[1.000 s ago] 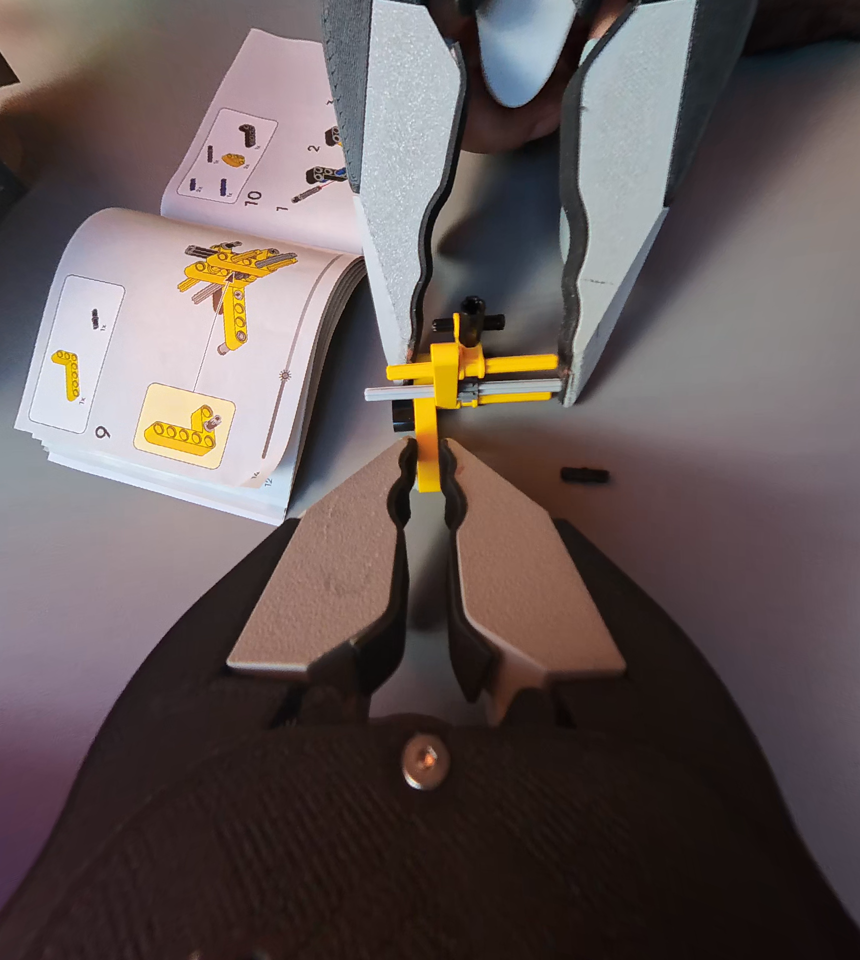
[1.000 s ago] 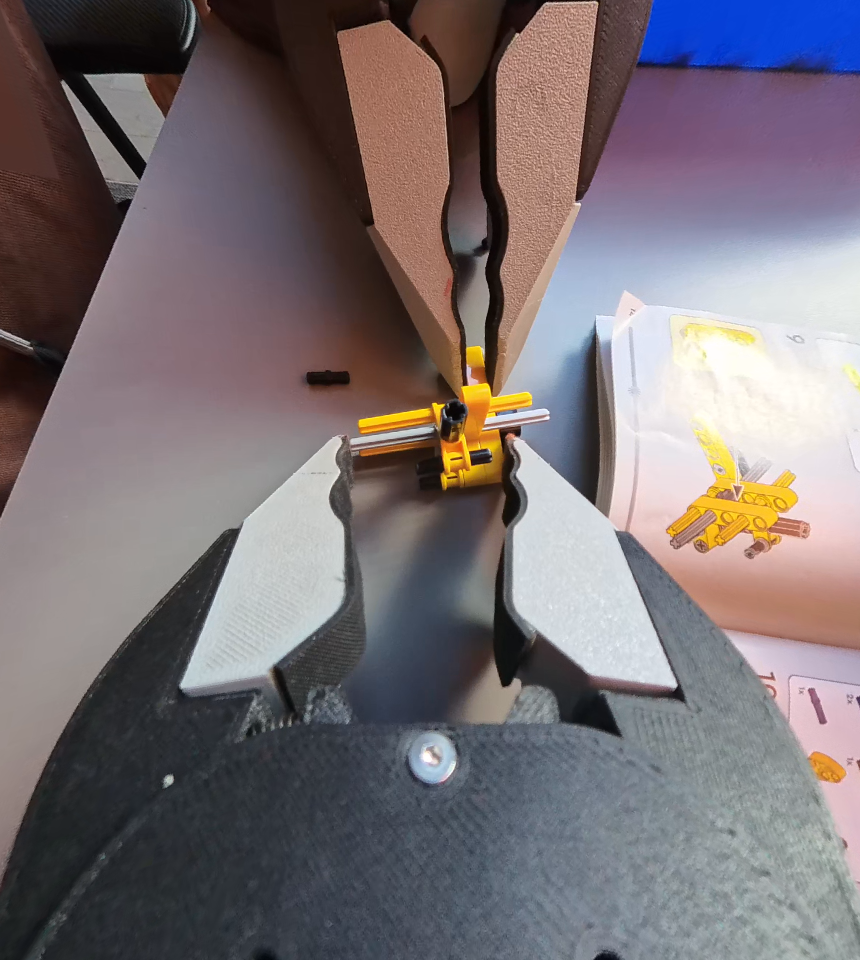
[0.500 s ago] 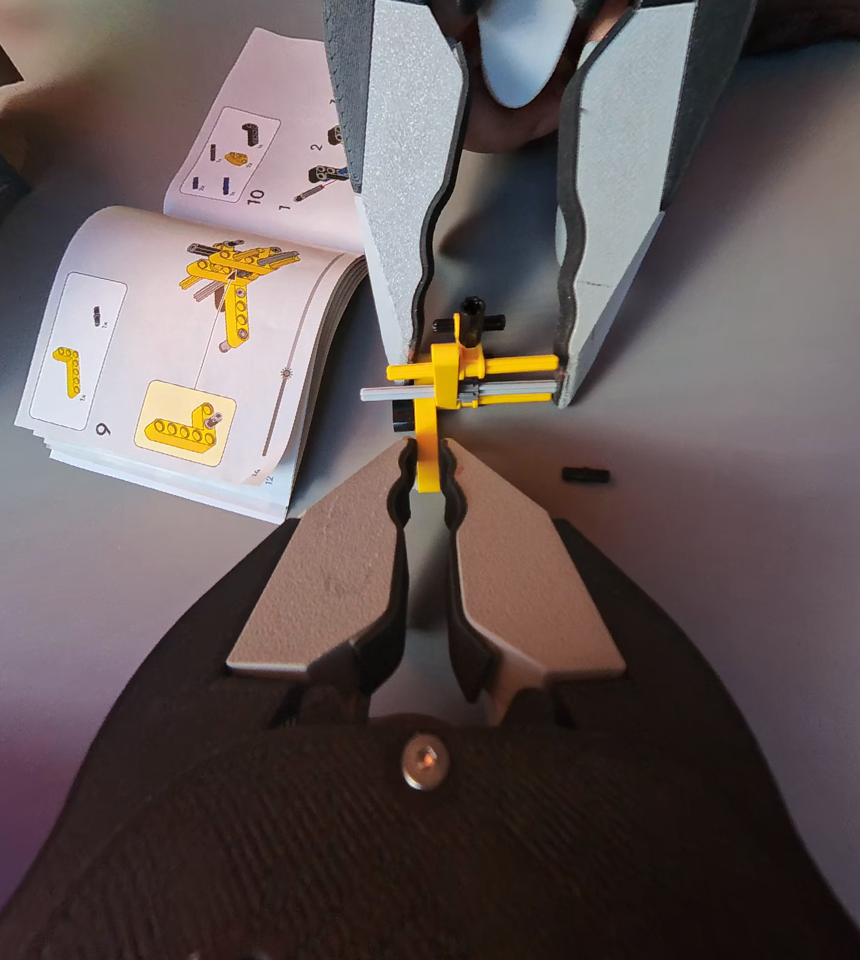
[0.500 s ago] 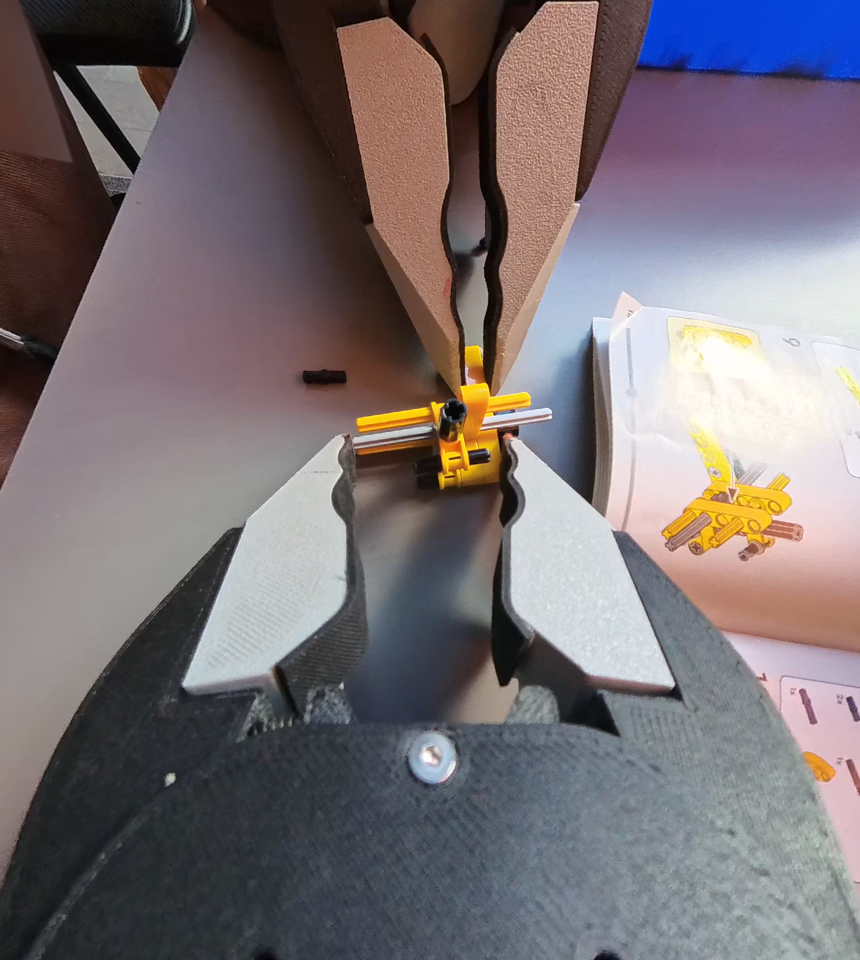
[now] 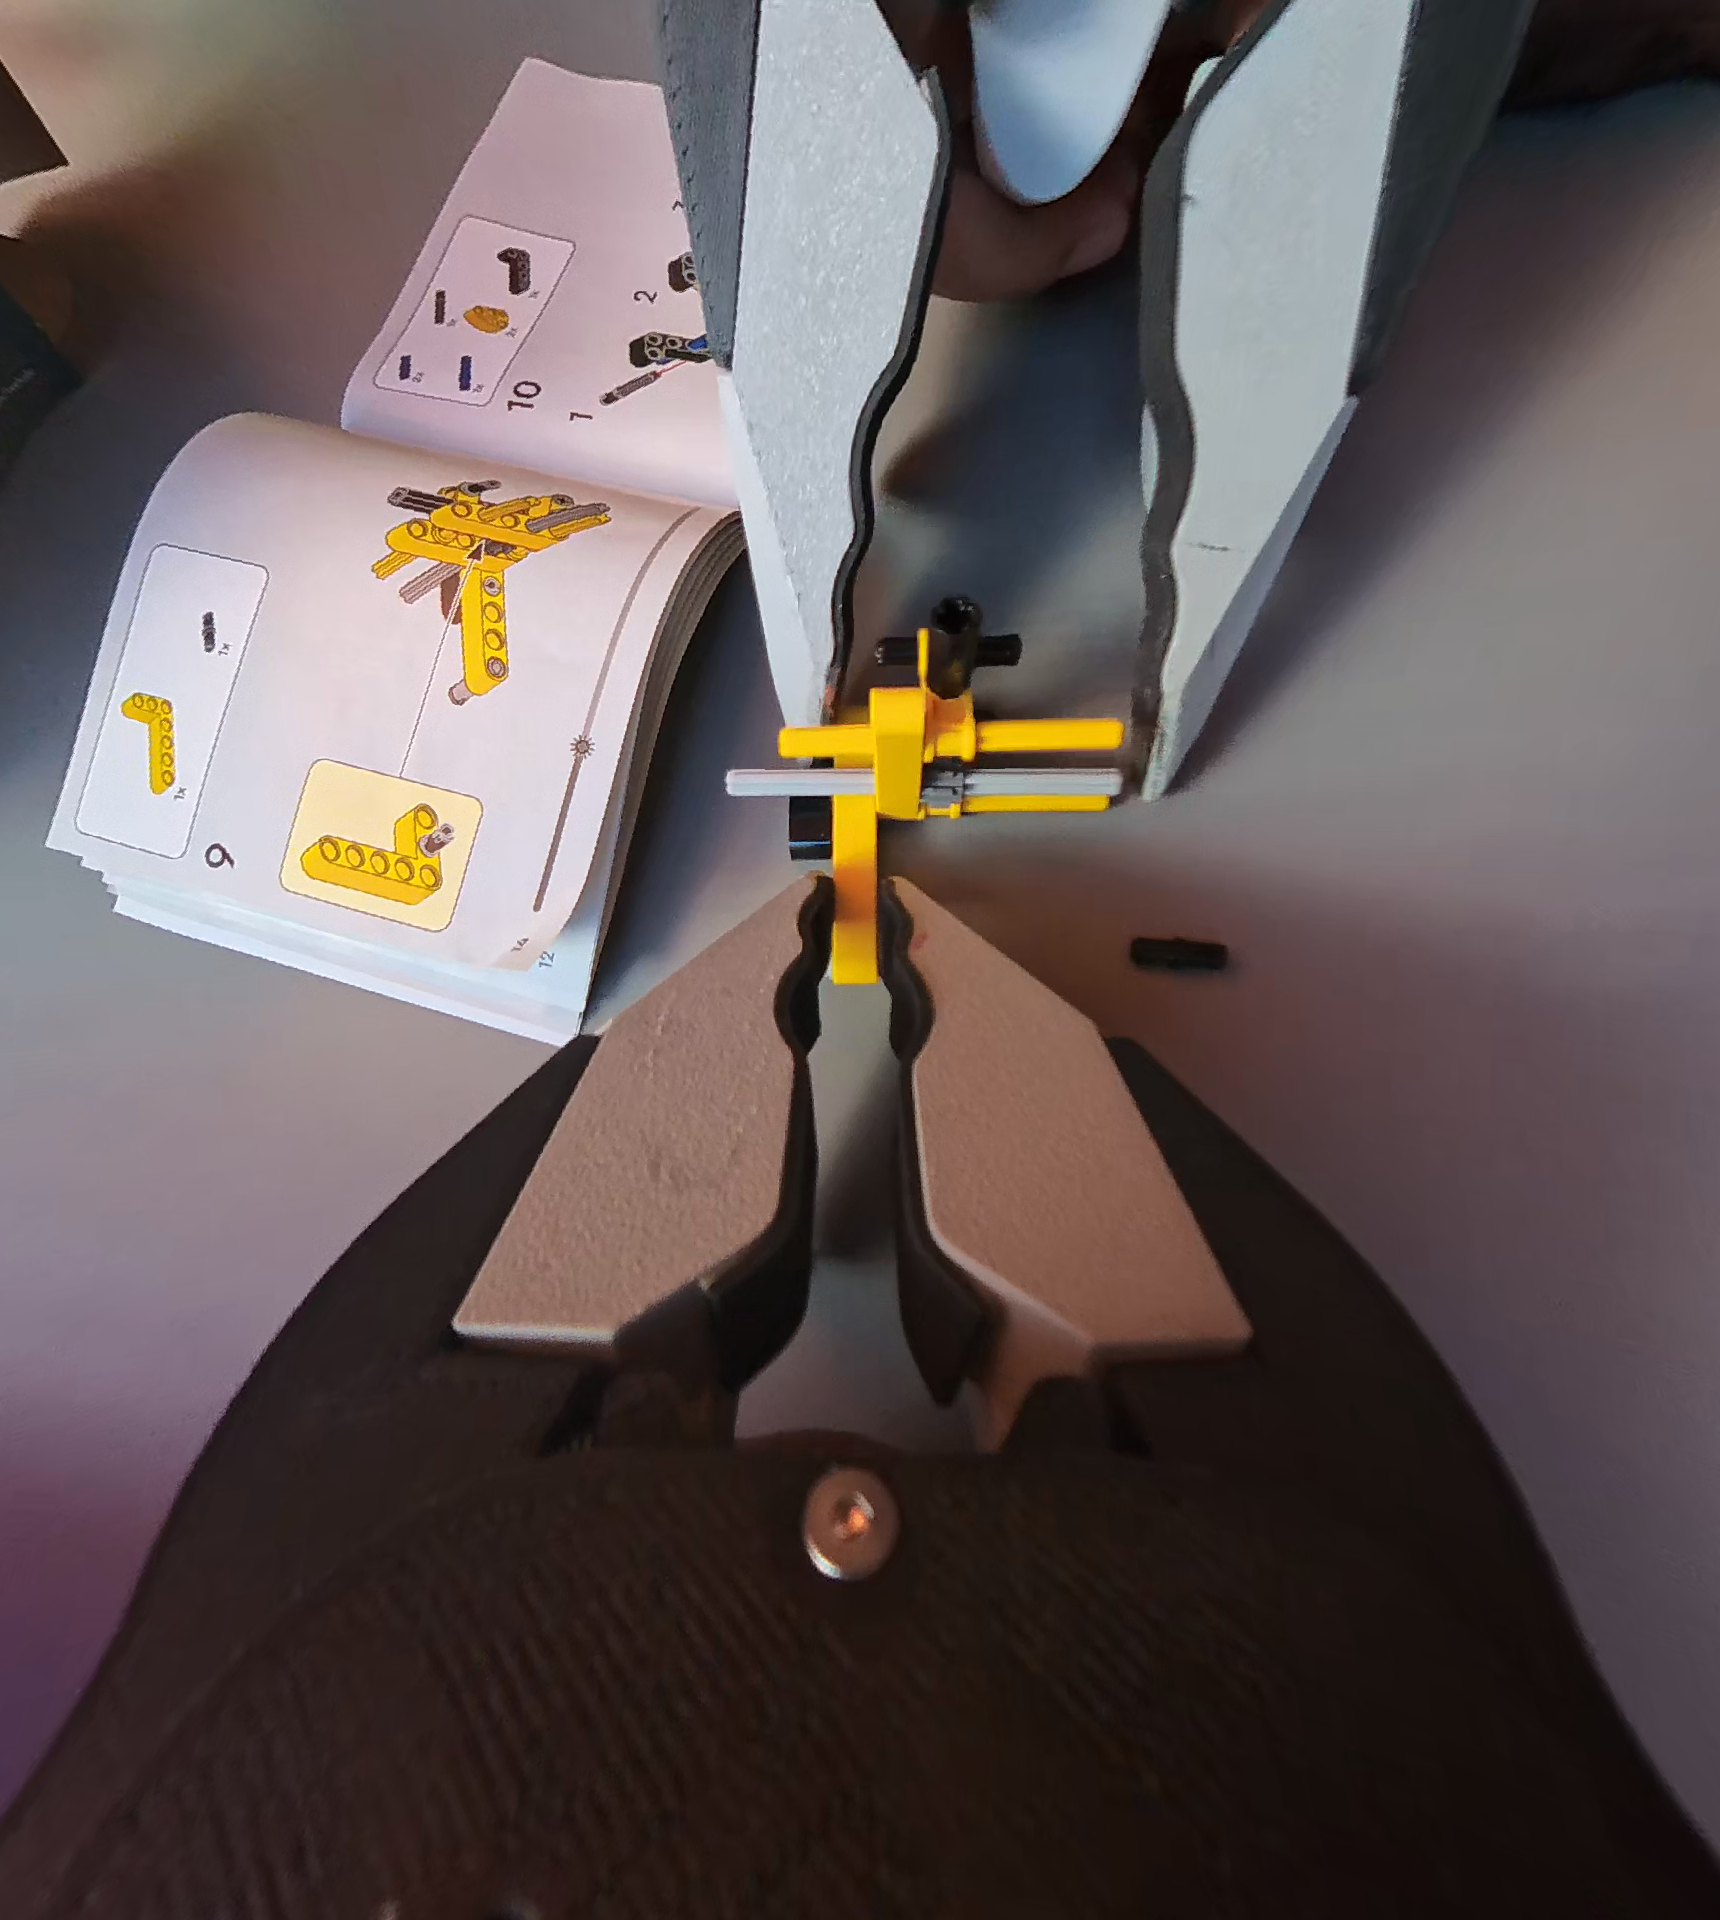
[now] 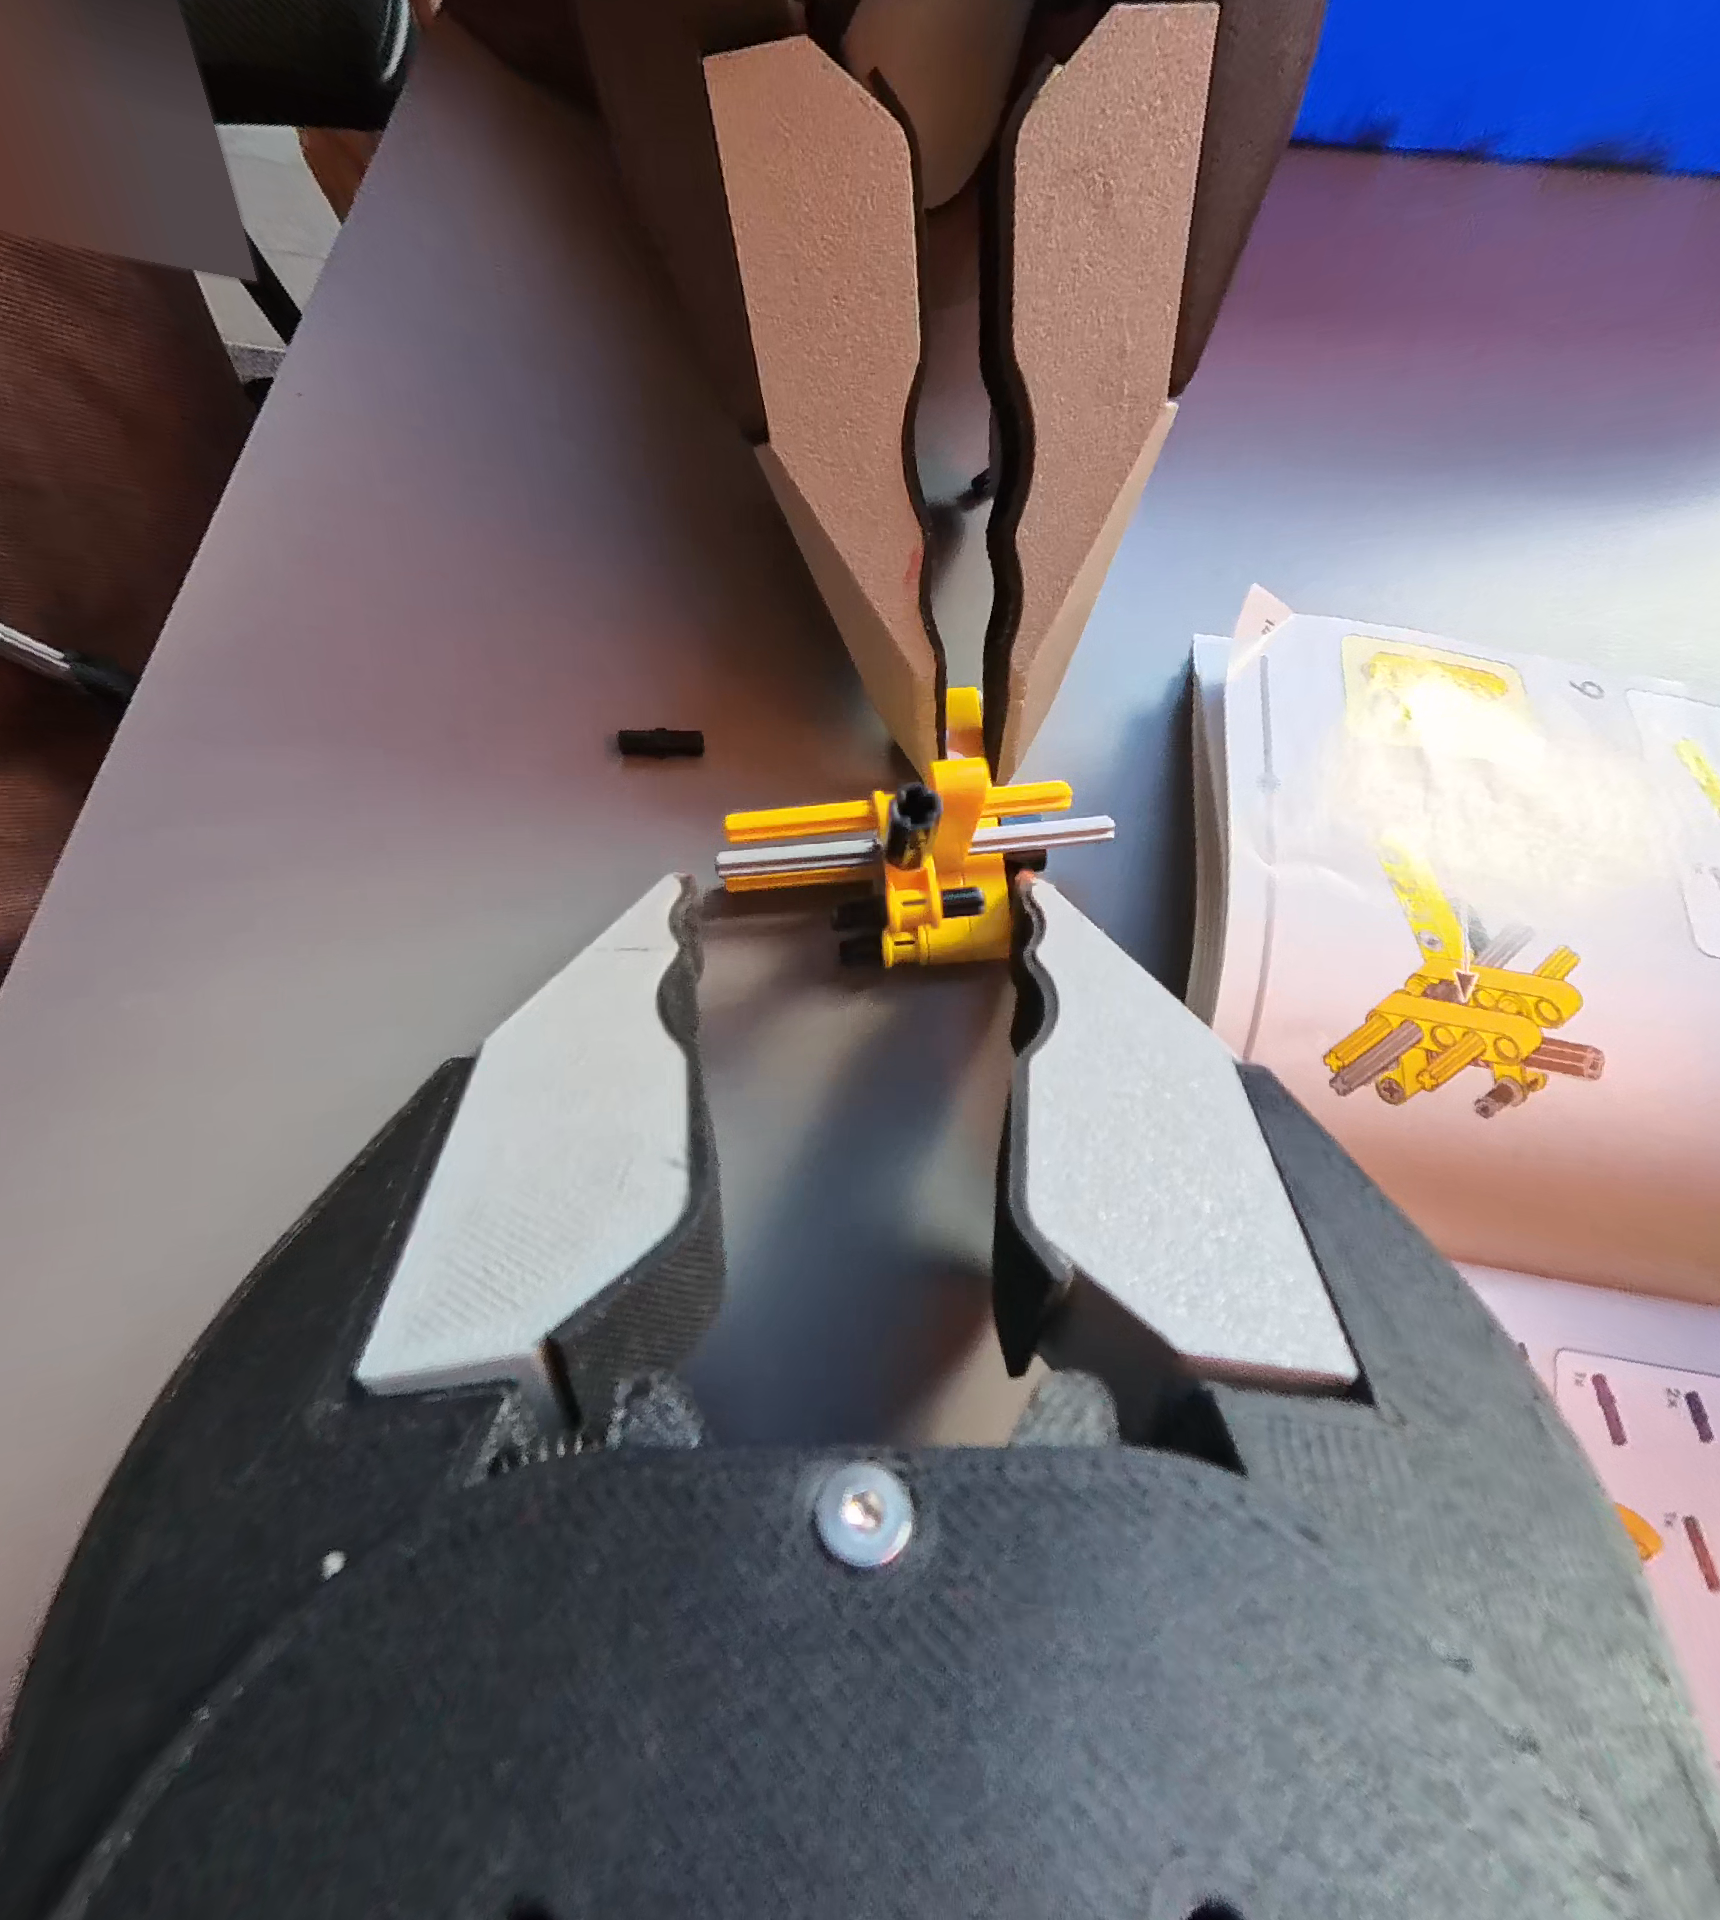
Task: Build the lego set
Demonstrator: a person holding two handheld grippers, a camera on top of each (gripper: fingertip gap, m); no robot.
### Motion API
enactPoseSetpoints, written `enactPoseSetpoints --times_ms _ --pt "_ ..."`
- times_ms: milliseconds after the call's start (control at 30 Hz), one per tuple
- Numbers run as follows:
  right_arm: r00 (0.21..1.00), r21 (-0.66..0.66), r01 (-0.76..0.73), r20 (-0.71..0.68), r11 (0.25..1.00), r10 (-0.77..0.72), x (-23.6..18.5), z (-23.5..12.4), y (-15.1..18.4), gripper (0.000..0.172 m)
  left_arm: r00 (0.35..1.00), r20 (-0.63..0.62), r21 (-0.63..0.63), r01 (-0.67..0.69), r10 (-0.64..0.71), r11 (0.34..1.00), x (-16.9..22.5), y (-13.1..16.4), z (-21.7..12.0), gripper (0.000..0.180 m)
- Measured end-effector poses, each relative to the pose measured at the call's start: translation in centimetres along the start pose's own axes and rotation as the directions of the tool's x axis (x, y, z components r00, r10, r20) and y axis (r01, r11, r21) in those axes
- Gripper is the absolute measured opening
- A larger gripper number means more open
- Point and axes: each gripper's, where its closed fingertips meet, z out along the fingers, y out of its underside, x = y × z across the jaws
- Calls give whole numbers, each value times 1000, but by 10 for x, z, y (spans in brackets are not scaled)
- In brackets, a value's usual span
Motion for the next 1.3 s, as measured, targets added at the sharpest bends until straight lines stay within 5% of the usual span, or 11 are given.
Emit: enactPoseSetpoints --times_ms 433,633,900,1100,1300 --pt "996 75 -38 -74 997 43 17 -22 1 62 996 58 -30 71 -70 997 -9 3 -3 9" --pt "994 214 -92 -34 973 102 19 -47 -13 59 982 -78 -32 172 -174 985 3 2 -7 27" --pt "983 334 -150 -47 931 176 37 -68 -18 56 977 -142 -45 156 -161 987 13 2 -12 26" --pt "962 431 -142 -152 891 227 61 -91 -22 53 939 -282 90 232 -199 968 22 -27 -32 29" --pt "918 530 -130 -255 838 303 86 -114 -22 49 965 -164 267 241 -203 933 -8 -49 -50 29"
